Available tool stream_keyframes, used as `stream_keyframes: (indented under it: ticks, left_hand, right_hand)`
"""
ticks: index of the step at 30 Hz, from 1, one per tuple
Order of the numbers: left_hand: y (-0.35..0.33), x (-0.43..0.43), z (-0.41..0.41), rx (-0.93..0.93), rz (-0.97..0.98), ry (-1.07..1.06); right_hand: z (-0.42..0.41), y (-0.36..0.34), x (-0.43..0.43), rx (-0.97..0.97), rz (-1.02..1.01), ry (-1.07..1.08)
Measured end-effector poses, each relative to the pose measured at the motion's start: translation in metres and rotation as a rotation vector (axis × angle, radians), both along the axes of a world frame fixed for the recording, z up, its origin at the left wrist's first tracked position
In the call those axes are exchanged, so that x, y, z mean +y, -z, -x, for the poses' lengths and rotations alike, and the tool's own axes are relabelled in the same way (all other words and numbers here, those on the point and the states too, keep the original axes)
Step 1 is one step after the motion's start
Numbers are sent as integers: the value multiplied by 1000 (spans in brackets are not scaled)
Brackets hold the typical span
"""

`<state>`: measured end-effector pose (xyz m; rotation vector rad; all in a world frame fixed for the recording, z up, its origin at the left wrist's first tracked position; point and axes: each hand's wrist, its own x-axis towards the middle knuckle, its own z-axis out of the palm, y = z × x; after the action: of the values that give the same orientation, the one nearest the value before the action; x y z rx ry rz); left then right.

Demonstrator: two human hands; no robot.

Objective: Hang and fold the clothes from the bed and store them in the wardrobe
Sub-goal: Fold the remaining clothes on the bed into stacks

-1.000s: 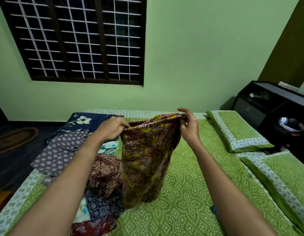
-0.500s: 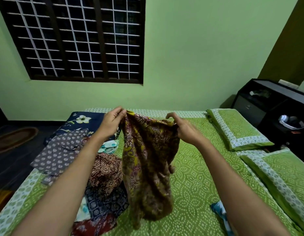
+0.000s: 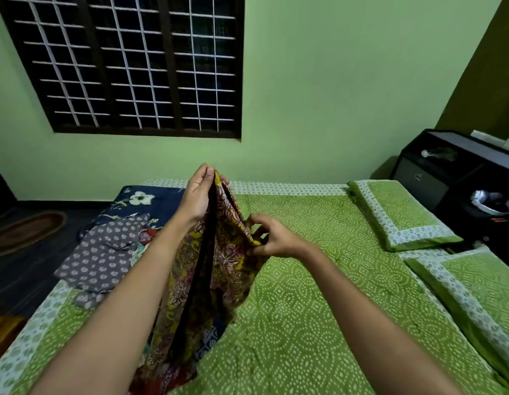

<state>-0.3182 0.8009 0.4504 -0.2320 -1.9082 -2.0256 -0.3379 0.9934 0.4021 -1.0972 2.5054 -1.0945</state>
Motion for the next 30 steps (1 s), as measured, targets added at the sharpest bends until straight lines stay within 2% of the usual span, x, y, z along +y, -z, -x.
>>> stream_keyframes:
  ticks: [2, 6, 9, 12, 16, 18, 21, 25, 30]
  left_hand:
    - [1, -2, -2, -3, 7, 8]
    - [4, -9, -4, 17, 15, -19]
    - [3, -12, -6, 25, 9, -23]
    - [5, -13, -8, 14, 3, -40]
    - [8, -15, -8, 9, 26, -51]
    - [12, -18, -6, 22, 91, -102]
    - [14, -24, -4, 20, 204, -152]
    - [12, -26, -7, 0, 359, -174]
    - [14, -49, -14, -22, 818, -115]
  right_hand:
    - [-2, 6, -11, 43, -75, -47]
    - [-9, 0, -21, 78, -62, -82]
    - [-4, 1, -25, 146, -337, -66]
    - [-2, 4, -24, 41, -389, -8]
    - [-9, 4, -21, 41, -456, -25]
    - [-8, 5, -17, 95, -405, 80]
    - [-6, 6, -11, 37, -289, 255]
    - [1, -1, 0, 22, -307, 377]
    - [27, -30, 32, -6, -114, 654]
